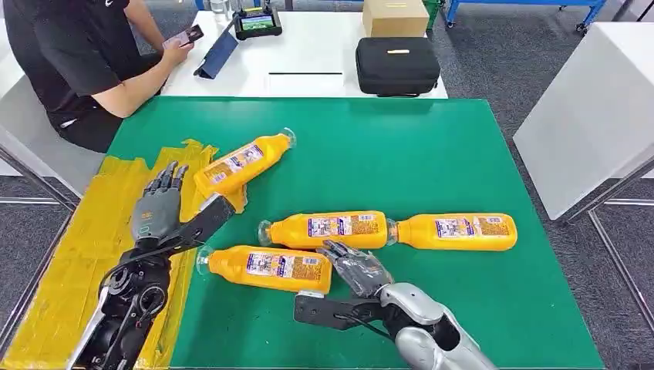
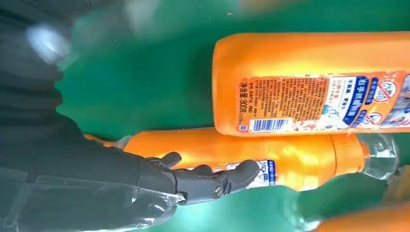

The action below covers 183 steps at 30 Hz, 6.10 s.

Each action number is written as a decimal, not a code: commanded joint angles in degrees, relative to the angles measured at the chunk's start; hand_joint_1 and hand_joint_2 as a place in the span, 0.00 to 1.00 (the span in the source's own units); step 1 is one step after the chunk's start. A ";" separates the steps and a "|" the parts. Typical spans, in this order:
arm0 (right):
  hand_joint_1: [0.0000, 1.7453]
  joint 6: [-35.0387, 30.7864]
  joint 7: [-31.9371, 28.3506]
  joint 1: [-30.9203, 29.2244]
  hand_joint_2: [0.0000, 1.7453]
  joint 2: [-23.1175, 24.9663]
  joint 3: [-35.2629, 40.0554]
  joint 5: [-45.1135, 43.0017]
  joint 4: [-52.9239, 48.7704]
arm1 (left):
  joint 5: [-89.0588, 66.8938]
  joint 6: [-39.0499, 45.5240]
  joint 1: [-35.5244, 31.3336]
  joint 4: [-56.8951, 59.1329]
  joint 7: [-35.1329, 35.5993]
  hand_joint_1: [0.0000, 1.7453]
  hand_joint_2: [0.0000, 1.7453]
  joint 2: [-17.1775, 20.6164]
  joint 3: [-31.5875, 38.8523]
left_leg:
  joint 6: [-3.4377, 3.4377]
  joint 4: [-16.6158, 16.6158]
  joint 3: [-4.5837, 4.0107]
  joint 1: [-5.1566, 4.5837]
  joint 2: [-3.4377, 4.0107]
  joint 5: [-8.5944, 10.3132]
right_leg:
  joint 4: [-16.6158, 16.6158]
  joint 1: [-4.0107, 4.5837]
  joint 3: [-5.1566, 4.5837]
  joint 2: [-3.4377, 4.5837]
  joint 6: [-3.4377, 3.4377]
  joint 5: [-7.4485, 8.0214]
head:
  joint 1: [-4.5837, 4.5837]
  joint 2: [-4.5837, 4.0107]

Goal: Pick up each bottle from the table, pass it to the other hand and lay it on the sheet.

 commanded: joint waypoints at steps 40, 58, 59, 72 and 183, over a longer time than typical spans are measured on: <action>0.00 -0.73 -0.45 -6.26 1.00 10.27 4.51 4.43 11.79 | 42.09 20.25 10.01 -16.69 -19.44 0.00 0.00 -4.61 1.36 | -0.24 -0.08 0.29 0.02 0.20 -0.05 | -0.02 0.00 0.24 0.09 0.01 -0.01 | 0.00 0.00; 0.00 4.75 -2.87 -10.56 1.00 8.76 8.48 5.01 20.89 | 44.79 22.18 10.74 -16.91 -21.27 0.00 0.00 -4.08 1.99 | -0.20 -0.08 0.22 0.03 0.02 0.01 | -0.05 0.02 0.23 -0.06 0.01 0.00 | 0.00 0.00; 0.00 5.22 -2.31 -10.54 1.00 8.60 8.87 5.73 21.28 | 45.04 22.16 10.80 -16.95 -21.29 0.00 0.00 -4.15 2.09 | -0.17 -0.08 0.17 0.02 0.02 0.01 | -0.04 0.01 0.18 -0.04 0.01 0.00 | 0.00 0.00; 0.00 2.69 -6.14 -10.11 1.00 9.74 14.20 15.03 41.28 | 46.59 22.66 9.68 -14.88 -21.93 0.00 0.00 -3.30 0.34 | -0.14 -0.13 0.42 0.03 -0.21 0.05 | -0.12 0.03 0.45 -0.27 0.01 -0.04 | 0.07 0.00; 0.00 5.53 2.13 -14.08 1.00 8.31 29.11 6.62 26.27 | 53.05 27.57 6.57 -11.30 -26.57 0.00 0.00 -2.25 1.90 | -0.35 -0.20 0.66 0.11 0.02 -0.06 | -0.12 0.12 0.61 -0.09 -0.13 -0.09 | 0.04 0.00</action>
